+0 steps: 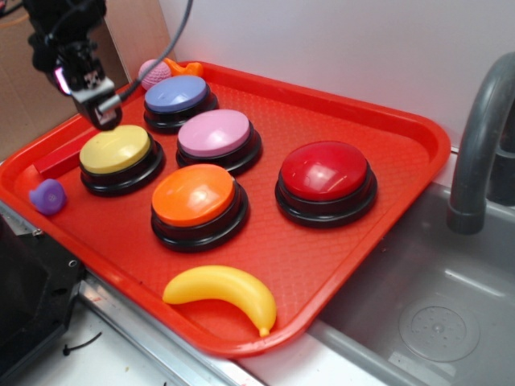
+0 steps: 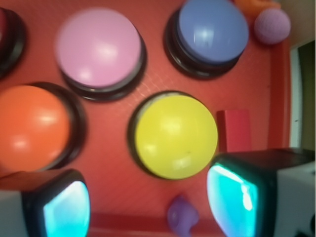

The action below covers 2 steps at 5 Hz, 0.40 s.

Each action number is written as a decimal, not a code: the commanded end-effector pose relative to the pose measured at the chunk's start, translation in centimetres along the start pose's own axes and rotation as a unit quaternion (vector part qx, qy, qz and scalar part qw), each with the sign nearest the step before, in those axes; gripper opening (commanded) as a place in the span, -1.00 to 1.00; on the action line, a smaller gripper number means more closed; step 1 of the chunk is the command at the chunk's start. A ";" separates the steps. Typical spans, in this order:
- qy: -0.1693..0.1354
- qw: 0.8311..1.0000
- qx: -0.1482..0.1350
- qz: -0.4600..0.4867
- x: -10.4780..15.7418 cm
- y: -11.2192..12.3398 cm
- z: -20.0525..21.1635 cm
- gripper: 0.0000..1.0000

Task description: Push the yellow button.

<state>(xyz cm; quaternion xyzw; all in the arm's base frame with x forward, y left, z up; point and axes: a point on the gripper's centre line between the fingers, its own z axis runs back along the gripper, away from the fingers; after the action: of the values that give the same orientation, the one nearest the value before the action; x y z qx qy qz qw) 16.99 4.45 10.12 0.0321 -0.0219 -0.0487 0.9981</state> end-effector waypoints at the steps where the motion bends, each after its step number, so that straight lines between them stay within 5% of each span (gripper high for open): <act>1: 0.014 1.000 0.008 0.012 0.7 1.8 -3.2 1.00; 2: 0.022 1.000 0.005 0.008 0.5 2.0 -4.2 1.00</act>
<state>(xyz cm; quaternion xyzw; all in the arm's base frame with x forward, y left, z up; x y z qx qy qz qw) 17.71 6.24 5.71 0.0329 0.0078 -0.0453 0.9984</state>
